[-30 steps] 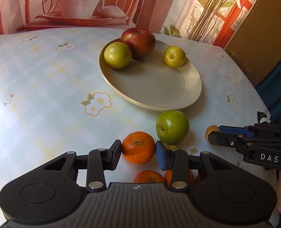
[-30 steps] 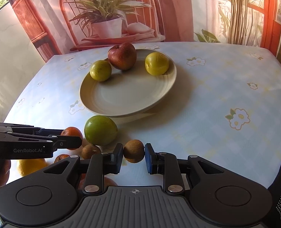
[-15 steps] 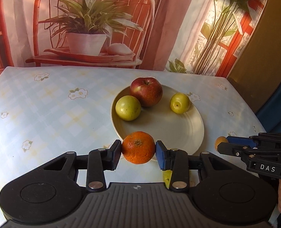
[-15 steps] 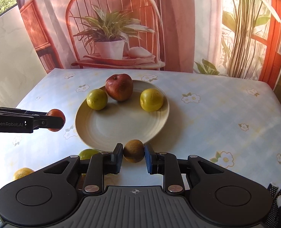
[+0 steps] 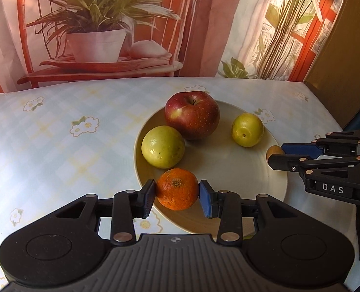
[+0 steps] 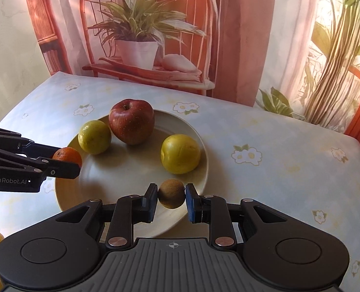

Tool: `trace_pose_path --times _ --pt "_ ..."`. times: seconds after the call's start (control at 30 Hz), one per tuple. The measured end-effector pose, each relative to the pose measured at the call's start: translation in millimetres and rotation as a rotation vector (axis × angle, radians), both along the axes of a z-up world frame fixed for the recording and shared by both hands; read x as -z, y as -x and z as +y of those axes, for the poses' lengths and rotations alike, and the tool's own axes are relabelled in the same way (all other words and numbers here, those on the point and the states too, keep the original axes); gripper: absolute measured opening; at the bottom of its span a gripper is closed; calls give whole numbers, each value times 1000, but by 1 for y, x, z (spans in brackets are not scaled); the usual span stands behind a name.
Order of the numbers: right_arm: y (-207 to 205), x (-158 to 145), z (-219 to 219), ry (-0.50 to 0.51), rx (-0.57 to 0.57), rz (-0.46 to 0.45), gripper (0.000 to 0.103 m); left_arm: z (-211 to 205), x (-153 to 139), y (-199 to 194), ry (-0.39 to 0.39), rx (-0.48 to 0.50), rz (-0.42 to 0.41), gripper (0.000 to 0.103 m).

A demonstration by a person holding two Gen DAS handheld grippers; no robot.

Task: Organize fruits
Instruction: 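Carry the kiwi and the tangerine onto the cream plate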

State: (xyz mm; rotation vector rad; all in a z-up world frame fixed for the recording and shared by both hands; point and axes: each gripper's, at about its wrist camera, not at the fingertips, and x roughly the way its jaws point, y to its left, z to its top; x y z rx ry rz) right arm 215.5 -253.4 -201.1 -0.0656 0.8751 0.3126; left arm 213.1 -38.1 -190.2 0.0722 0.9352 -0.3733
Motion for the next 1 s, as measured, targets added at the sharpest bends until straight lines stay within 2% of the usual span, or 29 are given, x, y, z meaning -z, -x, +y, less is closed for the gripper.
trace_pose_path --times 0.17,0.57,1.0 --pt "-13 10 8 27 -23 9 22 -3 7 -2 -18 29 -2 41" --pt "-26 18 10 81 -20 -20 23 -7 13 -12 -42 23 -14 41" --pt "-41 20 14 89 -7 -56 23 -6 14 -17 -42 25 -23 42"
